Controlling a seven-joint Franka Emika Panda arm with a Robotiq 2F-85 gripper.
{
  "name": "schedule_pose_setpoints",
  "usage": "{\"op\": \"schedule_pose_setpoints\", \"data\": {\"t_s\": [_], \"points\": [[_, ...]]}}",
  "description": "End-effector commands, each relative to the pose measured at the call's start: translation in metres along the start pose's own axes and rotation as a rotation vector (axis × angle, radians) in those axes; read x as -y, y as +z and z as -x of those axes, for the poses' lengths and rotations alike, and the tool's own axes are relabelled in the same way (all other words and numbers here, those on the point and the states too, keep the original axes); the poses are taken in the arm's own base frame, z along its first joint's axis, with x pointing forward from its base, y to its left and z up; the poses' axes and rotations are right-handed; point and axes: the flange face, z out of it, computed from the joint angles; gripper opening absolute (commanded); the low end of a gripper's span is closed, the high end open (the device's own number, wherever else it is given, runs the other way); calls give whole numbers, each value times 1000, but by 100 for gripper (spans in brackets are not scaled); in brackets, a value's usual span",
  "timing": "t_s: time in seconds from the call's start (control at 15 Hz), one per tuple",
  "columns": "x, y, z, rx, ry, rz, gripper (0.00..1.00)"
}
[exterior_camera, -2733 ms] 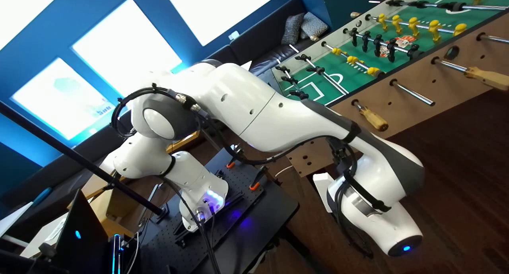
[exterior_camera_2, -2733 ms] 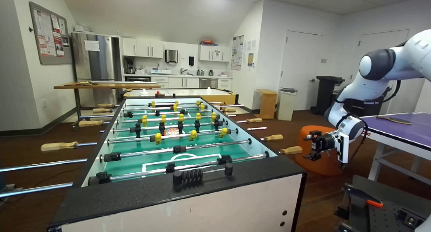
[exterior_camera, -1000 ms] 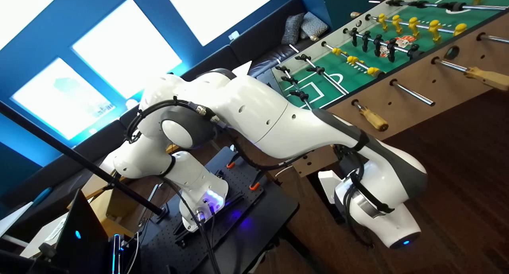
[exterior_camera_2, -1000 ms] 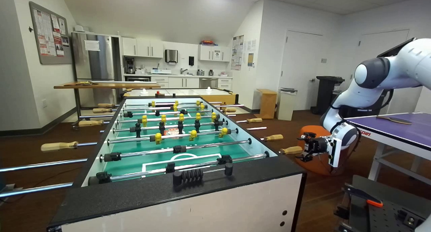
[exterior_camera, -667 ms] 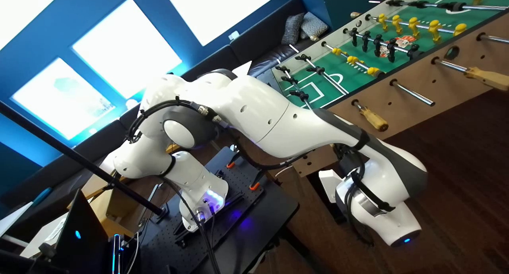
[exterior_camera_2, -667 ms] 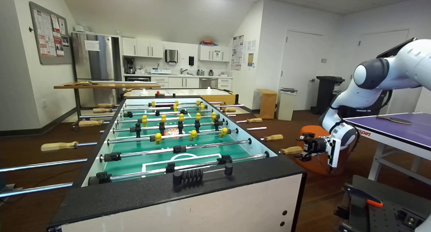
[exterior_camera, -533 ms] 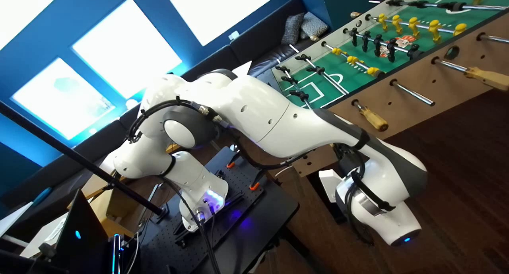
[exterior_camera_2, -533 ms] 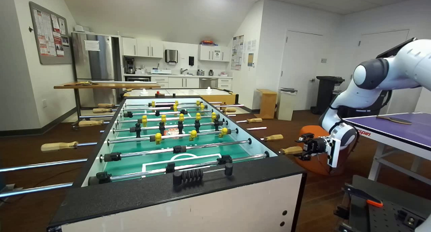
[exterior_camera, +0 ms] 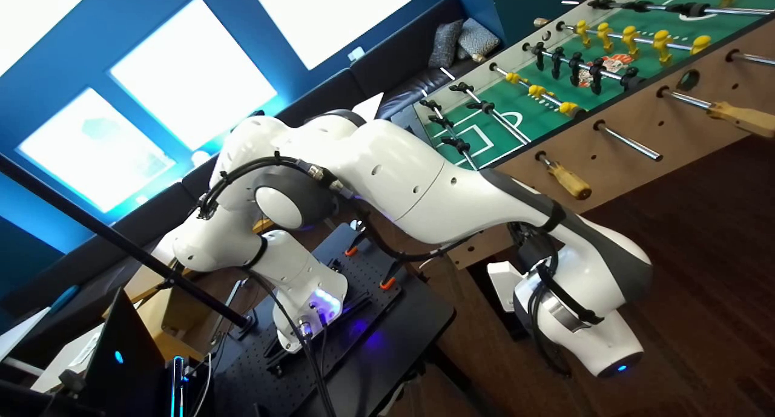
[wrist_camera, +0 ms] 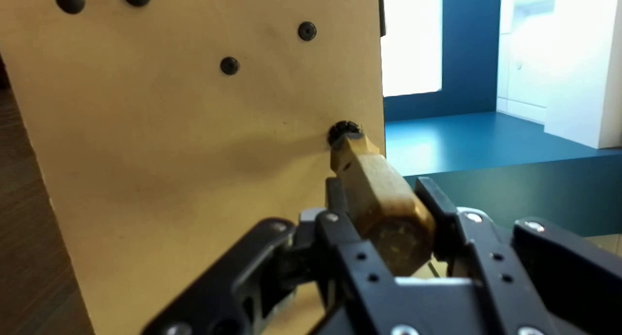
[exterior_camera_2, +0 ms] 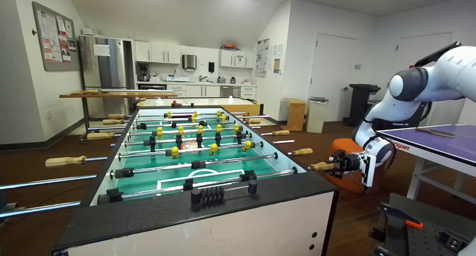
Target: Rotate the first rod forward
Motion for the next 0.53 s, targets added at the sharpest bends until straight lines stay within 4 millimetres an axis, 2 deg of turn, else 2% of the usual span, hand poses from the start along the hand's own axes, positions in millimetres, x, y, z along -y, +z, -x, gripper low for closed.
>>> {"op": "schedule_pose_setpoints", "data": {"t_s": [0.0, 0.47], "points": [[11, 3, -3, 35, 88, -28, 15], [19, 5, -5, 55, 460, -36, 15]]}}
